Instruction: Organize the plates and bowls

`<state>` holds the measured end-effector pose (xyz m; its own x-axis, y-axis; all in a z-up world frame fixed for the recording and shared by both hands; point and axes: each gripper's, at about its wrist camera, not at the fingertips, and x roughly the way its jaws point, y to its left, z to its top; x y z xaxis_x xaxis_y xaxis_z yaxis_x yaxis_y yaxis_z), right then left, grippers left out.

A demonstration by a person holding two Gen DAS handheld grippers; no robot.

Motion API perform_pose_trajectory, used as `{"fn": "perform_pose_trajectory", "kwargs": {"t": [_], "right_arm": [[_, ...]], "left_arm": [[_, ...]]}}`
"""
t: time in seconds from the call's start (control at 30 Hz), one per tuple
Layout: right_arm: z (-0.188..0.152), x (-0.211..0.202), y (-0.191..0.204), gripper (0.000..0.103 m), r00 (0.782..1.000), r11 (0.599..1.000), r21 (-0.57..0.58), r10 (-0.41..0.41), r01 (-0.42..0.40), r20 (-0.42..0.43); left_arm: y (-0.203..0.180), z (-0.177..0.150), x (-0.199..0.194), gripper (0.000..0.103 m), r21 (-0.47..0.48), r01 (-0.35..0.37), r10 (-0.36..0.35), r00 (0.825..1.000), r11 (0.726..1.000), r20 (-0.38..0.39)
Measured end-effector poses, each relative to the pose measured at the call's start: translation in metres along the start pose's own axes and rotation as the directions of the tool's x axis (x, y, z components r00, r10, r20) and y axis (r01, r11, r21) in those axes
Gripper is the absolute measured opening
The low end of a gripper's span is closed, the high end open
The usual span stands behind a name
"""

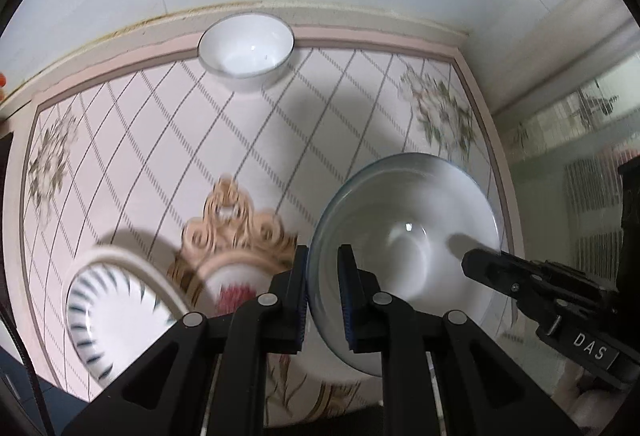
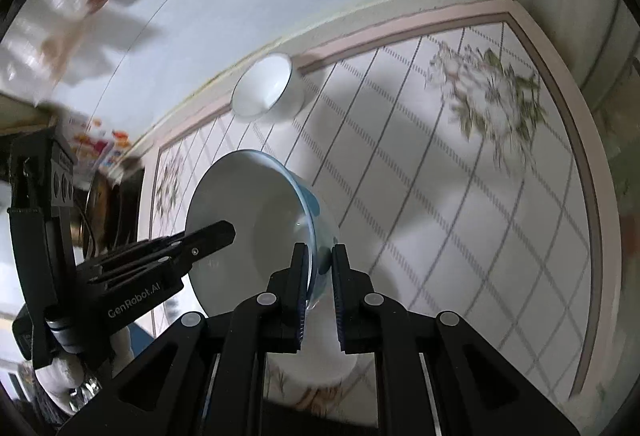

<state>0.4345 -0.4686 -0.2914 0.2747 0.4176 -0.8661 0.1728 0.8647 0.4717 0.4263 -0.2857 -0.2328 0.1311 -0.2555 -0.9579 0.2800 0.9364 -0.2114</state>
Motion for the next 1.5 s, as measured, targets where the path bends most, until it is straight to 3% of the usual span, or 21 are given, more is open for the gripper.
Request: {"fn": "perform_pose_trajectory", "kwargs": {"t": [0.2,0.4,1.13,1.37,1.5], "right_arm": [[-0.047,0.007,0.001,0.013,0.999,1.0,0.014,0.003,-0.002,-0.053],[-0.069,0.032,-0.014,0.013,0.996,0.999,0.038,-0.01,0.013,-0.094],[-0.072,0.057,-0.021,0.013,0.99,0.998,0.021,-0.051,0.054,-0.131],[-0.067,0.059,-0.022,0.013,0.985,0.999,0.034,-0.031,0.037,-0.168],[-0.056,0.044,-0.028,0.014,0.984,0.997,0.08,0.028,-0.014,-0.175]], "left_arm": [[0.006,-0.037,0.017,0.012,-0.002,-0.007,0.007,0.998,1.0,-0.054],[0.007,-0.056,0.039,0.012,0.012,-0.029,0.03,0.995,0.999,-0.1],[-0.004,-0.065,0.067,0.012,0.106,-0.15,0.164,0.977,0.983,-0.137],[0.001,-0.068,0.065,0.012,0.079,-0.115,0.127,0.979,0.99,-0.158],[0.01,-0.066,0.032,0.013,0.034,-0.048,0.052,0.989,0.998,-0.14]]}}
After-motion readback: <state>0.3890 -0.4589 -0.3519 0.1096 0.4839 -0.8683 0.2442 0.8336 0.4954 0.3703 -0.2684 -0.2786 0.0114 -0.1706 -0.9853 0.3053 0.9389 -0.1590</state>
